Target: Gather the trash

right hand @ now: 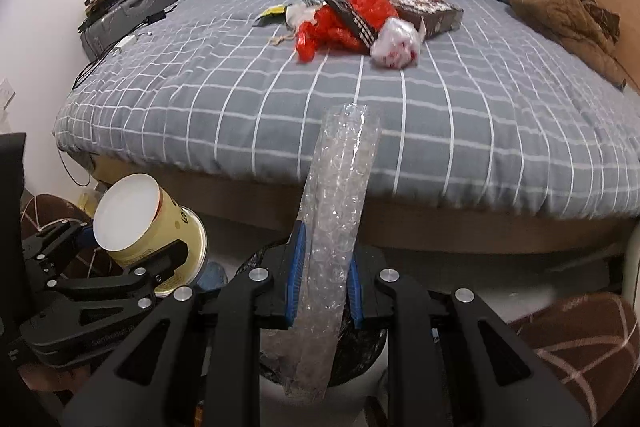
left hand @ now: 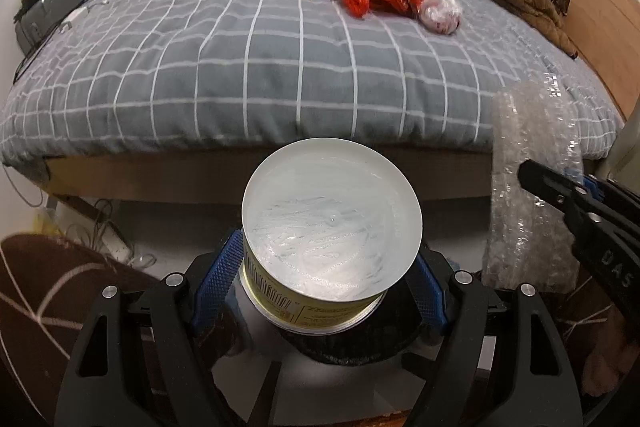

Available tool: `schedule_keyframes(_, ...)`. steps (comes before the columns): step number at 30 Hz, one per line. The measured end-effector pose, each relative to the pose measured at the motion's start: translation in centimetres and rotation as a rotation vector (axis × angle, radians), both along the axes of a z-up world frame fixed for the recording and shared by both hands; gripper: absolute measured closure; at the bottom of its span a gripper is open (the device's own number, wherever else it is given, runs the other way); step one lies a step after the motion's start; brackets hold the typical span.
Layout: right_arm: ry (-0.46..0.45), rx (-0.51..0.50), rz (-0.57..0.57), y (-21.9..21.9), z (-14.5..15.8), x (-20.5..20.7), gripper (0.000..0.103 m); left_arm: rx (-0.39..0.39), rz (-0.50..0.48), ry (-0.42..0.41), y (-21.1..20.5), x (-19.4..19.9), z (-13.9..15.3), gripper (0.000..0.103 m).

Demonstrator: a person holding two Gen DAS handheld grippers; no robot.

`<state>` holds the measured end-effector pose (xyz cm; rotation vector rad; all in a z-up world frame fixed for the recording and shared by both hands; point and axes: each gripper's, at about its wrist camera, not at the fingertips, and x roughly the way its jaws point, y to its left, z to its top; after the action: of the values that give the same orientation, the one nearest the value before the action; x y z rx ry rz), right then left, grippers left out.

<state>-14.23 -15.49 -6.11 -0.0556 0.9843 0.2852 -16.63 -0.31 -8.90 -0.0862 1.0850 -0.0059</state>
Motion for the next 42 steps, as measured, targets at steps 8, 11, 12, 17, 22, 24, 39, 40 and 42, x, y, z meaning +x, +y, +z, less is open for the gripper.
schedule_keyframes(8, 0.063, -0.001, 0.008, 0.2, -1.7, -2.1, 0.084, -0.017, -0.004, 0.041, -0.6, -1.5, -0.9, 0.027)
schedule_keyframes(11, 0.059, -0.015, 0.012, 0.5, -2.1, -2.1, 0.084, -0.027, -0.002, 0.041, -0.5, -1.1, -1.4, 0.027)
schedule_keyframes(12, 0.061, -0.014, 0.012, 0.5, -2.3, -2.0, 0.084, -0.019, -0.004, 0.047, -0.6, -0.9, -1.7, 0.027)
schedule_keyframes(17, 0.102, -0.022, 0.005, 0.7, -3.6, -1.0, 0.084, -0.008, -0.008, 0.086, -0.7, 0.1, -3.2, 0.027)
schedule_keyframes(22, 0.148, -0.030, 0.016, 1.4, -5.3, 0.0, 0.084, 0.011, -0.018, 0.111, -0.7, 1.7, -4.7, 0.027)
schedule_keyframes(24, 0.163, -0.039, 0.021, 1.8, -6.2, 0.4, 0.084, 0.030, -0.021, 0.129, -0.7, 2.4, -5.6, 0.027)
schedule_keyframes(39, 0.312, -0.080, 0.076, 4.9, -12.5, 3.1, 0.084, 0.001, 0.044, 0.279, 2.0, 4.7, -11.4, 0.027)
schedule_keyframes(40, 0.327, -0.072, 0.079, 5.0, -12.9, 3.3, 0.084, -0.007, 0.043, 0.290, 2.0, 4.8, -11.6, 0.027)
schedule_keyframes(42, 0.342, -0.078, 0.095, 5.3, -13.8, 3.5, 0.084, -0.020, 0.045, 0.302, 2.3, 4.9, -12.1, 0.027)
